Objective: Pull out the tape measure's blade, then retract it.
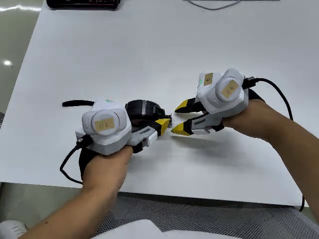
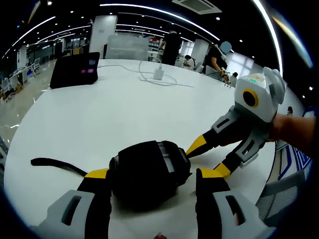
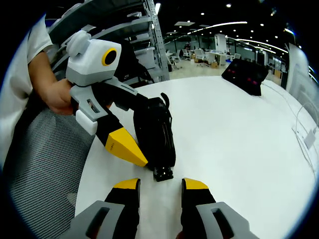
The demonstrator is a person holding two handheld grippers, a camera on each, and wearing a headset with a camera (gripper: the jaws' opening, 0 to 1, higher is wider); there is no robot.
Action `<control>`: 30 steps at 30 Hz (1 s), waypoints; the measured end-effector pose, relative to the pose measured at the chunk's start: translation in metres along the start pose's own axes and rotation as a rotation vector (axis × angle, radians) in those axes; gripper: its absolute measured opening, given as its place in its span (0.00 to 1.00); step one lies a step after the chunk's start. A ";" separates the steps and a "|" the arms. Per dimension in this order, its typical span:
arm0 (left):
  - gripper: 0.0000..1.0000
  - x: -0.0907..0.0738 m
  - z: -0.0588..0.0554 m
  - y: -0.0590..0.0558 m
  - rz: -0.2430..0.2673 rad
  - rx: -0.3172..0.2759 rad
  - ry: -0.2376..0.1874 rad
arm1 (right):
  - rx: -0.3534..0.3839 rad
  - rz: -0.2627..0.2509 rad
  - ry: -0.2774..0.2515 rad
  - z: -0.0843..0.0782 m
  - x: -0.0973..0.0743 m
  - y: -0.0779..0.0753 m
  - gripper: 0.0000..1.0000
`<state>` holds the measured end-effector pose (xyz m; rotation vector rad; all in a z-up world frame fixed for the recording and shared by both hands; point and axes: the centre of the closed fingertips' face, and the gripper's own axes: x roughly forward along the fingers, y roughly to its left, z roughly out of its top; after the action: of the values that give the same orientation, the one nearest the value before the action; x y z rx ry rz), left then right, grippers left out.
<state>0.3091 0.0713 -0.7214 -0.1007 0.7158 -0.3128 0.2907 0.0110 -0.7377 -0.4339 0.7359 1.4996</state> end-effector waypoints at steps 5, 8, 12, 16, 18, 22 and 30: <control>0.67 0.000 0.001 0.000 0.001 0.010 -0.003 | 0.003 -0.003 0.000 0.000 -0.002 0.000 0.31; 0.67 0.000 0.002 0.000 0.000 0.019 -0.003 | 0.005 -0.012 -0.006 0.000 -0.005 -0.001 0.32; 0.69 -0.004 0.003 -0.003 -0.016 0.044 -0.001 | 0.015 -0.026 -0.014 -0.001 -0.013 0.000 0.34; 0.72 -0.009 0.003 -0.007 -0.043 0.096 -0.001 | 0.028 -0.052 -0.027 -0.004 -0.023 -0.003 0.38; 0.74 -0.011 0.001 -0.008 -0.053 0.131 0.005 | 0.032 -0.064 -0.021 -0.007 -0.027 -0.003 0.40; 0.76 -0.016 0.002 -0.012 -0.070 0.186 0.005 | 0.044 -0.085 -0.034 -0.008 -0.034 -0.001 0.43; 0.80 -0.027 0.005 -0.019 -0.107 0.251 -0.009 | 0.071 -0.120 -0.060 -0.011 -0.045 0.001 0.51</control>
<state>0.2887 0.0618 -0.6974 0.0977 0.6579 -0.5019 0.2916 -0.0293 -0.7148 -0.3719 0.7018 1.3646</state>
